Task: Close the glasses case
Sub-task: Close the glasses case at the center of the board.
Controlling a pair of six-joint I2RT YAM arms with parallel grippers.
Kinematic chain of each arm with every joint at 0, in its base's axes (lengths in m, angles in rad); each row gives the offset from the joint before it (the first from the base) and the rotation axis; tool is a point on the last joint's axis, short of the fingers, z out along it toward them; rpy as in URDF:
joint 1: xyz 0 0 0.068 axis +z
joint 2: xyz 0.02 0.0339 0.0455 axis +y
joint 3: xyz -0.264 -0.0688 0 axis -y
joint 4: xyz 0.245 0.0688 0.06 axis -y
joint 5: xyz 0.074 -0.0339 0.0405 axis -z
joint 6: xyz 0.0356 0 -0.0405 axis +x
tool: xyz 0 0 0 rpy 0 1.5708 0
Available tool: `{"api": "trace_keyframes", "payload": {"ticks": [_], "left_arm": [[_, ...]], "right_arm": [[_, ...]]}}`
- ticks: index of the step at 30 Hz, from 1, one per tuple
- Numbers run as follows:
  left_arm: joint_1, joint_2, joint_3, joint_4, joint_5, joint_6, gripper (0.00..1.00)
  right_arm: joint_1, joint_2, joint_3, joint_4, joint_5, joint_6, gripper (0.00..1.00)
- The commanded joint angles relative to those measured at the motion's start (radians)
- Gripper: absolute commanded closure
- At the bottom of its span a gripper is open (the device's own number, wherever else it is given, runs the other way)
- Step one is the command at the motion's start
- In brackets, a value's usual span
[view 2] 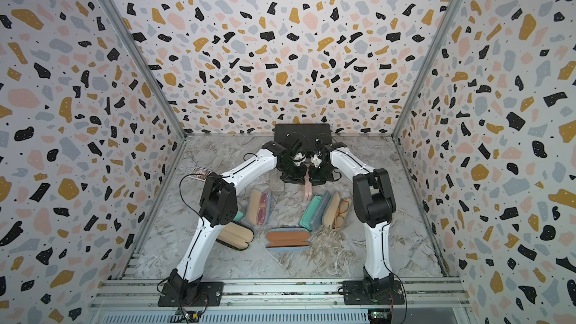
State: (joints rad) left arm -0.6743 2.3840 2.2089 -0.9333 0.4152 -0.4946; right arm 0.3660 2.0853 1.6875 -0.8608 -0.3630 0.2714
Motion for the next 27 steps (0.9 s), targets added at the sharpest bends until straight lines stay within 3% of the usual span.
{"api": "trace_keyframes", "payload": {"ticks": [1,7,12,18,20,24,27], "left_arm": [[-0.009,-0.045,-0.004,0.041,0.032,0.018,1.0],[-0.006,-0.105,-0.066,0.052,-0.025,0.024,1.0],[0.005,-0.203,-0.158,0.076,-0.08,0.03,1.0],[0.038,-0.376,-0.308,0.087,-0.183,0.038,0.98],[0.056,-0.464,-0.398,0.124,-0.226,0.035,0.84],[0.112,-0.673,-0.63,0.232,-0.289,0.027,0.41],[0.166,-0.827,-0.789,0.302,-0.327,0.024,0.24]], "right_arm": [[0.009,-0.068,0.027,-0.011,-0.041,-0.015,0.97],[0.008,-0.121,-0.029,0.021,0.044,0.039,0.93],[0.003,-0.18,-0.064,0.022,0.118,0.064,0.84],[0.005,-0.253,-0.109,0.013,0.123,0.067,0.61],[0.005,-0.259,-0.116,0.001,0.115,0.059,0.53],[0.013,-0.255,-0.124,-0.015,0.11,0.053,0.42],[0.032,-0.244,-0.111,-0.021,0.11,0.05,0.37]]}}
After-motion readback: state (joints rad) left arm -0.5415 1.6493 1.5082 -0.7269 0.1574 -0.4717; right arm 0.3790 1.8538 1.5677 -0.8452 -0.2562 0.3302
